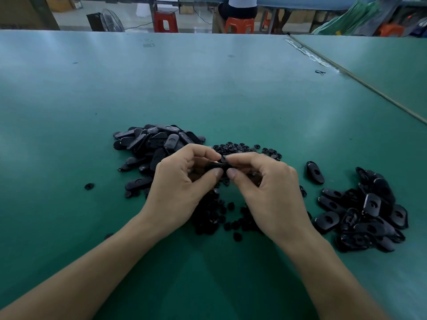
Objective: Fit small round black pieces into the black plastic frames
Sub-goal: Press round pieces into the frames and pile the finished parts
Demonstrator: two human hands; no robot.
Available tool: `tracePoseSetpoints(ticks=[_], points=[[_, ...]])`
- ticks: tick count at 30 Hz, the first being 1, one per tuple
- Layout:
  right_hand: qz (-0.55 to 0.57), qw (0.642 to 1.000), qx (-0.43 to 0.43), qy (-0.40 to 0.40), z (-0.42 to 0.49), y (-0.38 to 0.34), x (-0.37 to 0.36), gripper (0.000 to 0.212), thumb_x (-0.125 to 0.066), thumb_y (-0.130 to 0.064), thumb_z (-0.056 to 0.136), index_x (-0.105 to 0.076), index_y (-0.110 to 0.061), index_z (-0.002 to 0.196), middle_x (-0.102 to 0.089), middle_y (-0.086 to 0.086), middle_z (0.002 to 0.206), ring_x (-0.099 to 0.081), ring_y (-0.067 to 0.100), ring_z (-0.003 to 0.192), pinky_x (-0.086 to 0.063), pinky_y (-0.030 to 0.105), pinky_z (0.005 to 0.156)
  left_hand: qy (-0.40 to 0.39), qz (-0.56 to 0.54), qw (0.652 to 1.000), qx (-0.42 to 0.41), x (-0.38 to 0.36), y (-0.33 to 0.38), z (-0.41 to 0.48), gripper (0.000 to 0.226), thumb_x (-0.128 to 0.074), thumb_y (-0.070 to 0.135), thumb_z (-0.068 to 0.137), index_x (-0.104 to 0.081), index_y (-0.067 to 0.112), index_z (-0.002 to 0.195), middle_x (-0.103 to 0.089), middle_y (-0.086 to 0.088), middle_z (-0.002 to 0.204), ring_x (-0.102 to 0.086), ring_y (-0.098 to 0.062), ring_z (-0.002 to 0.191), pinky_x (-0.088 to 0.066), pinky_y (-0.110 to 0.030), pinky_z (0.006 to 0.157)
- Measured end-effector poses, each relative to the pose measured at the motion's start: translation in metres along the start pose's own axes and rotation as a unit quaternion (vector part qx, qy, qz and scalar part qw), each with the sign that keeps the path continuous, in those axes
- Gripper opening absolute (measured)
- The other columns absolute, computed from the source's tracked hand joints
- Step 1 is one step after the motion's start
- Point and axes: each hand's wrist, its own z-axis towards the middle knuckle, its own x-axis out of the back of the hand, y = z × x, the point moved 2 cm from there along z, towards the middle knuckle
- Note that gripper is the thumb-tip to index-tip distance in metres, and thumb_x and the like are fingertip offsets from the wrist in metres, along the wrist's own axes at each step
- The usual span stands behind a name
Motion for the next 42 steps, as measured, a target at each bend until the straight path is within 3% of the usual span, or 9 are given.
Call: tracePoseSetpoints(ticks=[4, 9, 14, 18, 28, 35, 39, 42], points=[[0.059, 0.998, -0.030, -0.015, 0.002, 0.004, 0.003, 0.016, -0.077, -0.014, 0.086, -0.077, -0.026, 0.096, -0.074, -0.019, 0.082, -0.069, -0.005, 0.082, -0.050, 0.008, 0.076, -0.015, -0.024, 0.999, 0.014, 0.001, 0.001, 0.001, 0.031, -0.076, -0.002, 0.084, -0.069, 0.026, 0.094, -0.075, 0.004, 0.083, -0.069, -0.011, 0.075, -0.061, -0.036, 0.075], [0.084, 0.995, -0.040, -0.018, 0.002, 0.007, 0.003, 0.014, -0.079, -0.015, 0.084, -0.075, -0.027, 0.091, -0.074, -0.019, 0.081, -0.070, 0.000, 0.078, -0.052, 0.012, 0.072, -0.011, -0.038, 0.999, 0.020, 0.001, 0.001, 0.001, 0.024, -0.079, 0.003, 0.081, -0.072, 0.022, 0.093, -0.076, 0.000, 0.084, -0.070, -0.012, 0.076, -0.061, -0.031, 0.074], [0.098, 0.994, -0.044, -0.033, 0.002, 0.008, 0.003, 0.015, -0.081, -0.015, 0.083, -0.075, -0.027, 0.088, -0.074, -0.017, 0.080, -0.070, 0.001, 0.076, -0.053, 0.012, 0.071, -0.014, -0.062, 0.997, 0.033, 0.002, 0.001, 0.001, 0.021, -0.079, 0.022, 0.073, -0.074, 0.021, 0.093, -0.077, -0.004, 0.085, -0.072, -0.015, 0.077, -0.062, -0.030, 0.074], [0.108, 0.992, -0.055, -0.028, 0.004, 0.010, 0.004, 0.013, -0.080, -0.016, 0.083, -0.075, -0.028, 0.085, -0.074, -0.017, 0.078, -0.070, 0.001, 0.074, -0.052, 0.013, 0.069, -0.019, -0.068, 0.997, 0.039, 0.001, 0.000, 0.001, 0.022, -0.079, 0.024, 0.071, -0.074, 0.023, 0.093, -0.077, -0.005, 0.086, -0.072, -0.014, 0.076, -0.060, -0.027, 0.072], [0.074, 0.995, -0.058, -0.023, 0.002, 0.003, 0.002, 0.016, -0.078, -0.013, 0.083, -0.072, -0.027, 0.078, -0.072, -0.018, 0.074, -0.067, -0.002, 0.066, -0.047, 0.007, 0.061, -0.014, -0.071, 0.996, 0.043, 0.001, 0.000, -0.001, 0.022, -0.079, 0.020, 0.069, -0.075, 0.017, 0.091, -0.076, -0.010, 0.081, -0.073, -0.019, 0.069, -0.061, -0.027, 0.069], [0.081, 0.994, -0.070, -0.027, 0.003, 0.000, 0.004, 0.015, -0.078, -0.013, 0.084, -0.073, -0.027, 0.079, -0.073, -0.016, 0.074, -0.068, 0.000, 0.068, -0.049, 0.010, 0.063, 0.006, -0.077, 0.996, 0.048, 0.003, 0.001, 0.001, 0.022, -0.082, 0.020, 0.065, -0.077, 0.022, 0.086, -0.076, -0.011, 0.078, -0.072, -0.018, 0.066, -0.060, -0.025, 0.068], [0.080, 0.994, -0.062, -0.038, 0.004, 0.000, 0.005, 0.012, -0.078, -0.013, 0.084, -0.075, -0.025, 0.081, -0.074, -0.013, 0.074, -0.069, 0.002, 0.069, -0.052, 0.014, 0.065, 0.005, -0.061, 0.998, 0.035, 0.004, 0.000, 0.001, 0.027, -0.085, 0.001, 0.073, -0.078, 0.024, 0.083, -0.076, -0.007, 0.073, -0.070, -0.015, 0.062, -0.060, -0.024, 0.064], [0.067, 0.995, -0.064, -0.038, 0.005, 0.000, 0.006, 0.010, -0.077, -0.015, 0.086, -0.077, -0.025, 0.085, -0.074, -0.015, 0.076, -0.069, -0.001, 0.073, -0.051, 0.012, 0.068, 0.008, -0.058, 0.998, 0.034, 0.003, -0.003, 0.000, 0.028, -0.082, -0.004, 0.076, -0.077, 0.023, 0.080, -0.074, -0.006, 0.068, -0.069, -0.015, 0.055, -0.057, -0.023, 0.053]])
